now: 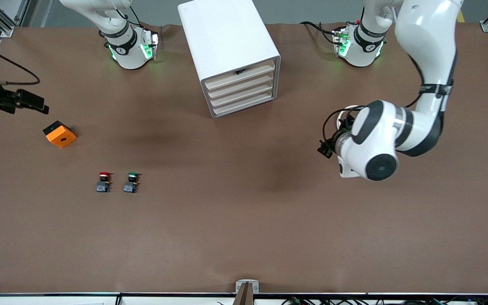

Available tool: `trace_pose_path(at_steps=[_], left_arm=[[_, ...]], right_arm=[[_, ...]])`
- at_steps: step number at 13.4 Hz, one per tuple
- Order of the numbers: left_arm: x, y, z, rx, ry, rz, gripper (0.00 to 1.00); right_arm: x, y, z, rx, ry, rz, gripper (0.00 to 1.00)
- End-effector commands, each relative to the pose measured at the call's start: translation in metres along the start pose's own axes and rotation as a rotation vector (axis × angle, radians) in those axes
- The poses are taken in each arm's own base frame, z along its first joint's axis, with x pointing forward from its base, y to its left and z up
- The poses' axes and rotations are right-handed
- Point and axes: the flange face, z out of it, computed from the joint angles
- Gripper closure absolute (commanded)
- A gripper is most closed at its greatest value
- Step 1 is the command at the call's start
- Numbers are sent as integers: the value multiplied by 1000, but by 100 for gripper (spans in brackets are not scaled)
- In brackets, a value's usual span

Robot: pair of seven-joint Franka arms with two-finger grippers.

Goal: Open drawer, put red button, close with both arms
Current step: 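Reach the right gripper to the red button while the left gripper reaches the drawer, then grasp the red button with the right gripper while the left gripper grips the drawer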

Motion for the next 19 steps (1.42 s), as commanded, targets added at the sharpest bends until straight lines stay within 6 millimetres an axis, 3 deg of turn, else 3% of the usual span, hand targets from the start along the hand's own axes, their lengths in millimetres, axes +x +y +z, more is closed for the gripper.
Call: trace_pose_path(at_steps=[1,4,8,11,12,15,19], left_arm=[[-30,29,36,69,-11,-201,0],[-62,52,75,119,5,-362,0],[-101,81,120,181,-180,-612,0],[-125,88,139,245,-289,-639,0],[-142,87,144,252,-281,-621,0],[-150,86,141,275,-323,-649,0],[-150,86,135,362,-458,-726,0]], right_arm=[[30,13,5,-1,3,-15,0],[63,12,36,1,42,-12,0],[102,2,117,16,70,73,0],[122,7,173,11,81,93,0],[126,5,189,7,109,79,0],[133,-4,251,-4,197,58,0],[131,4,304,-18,228,13,0]])
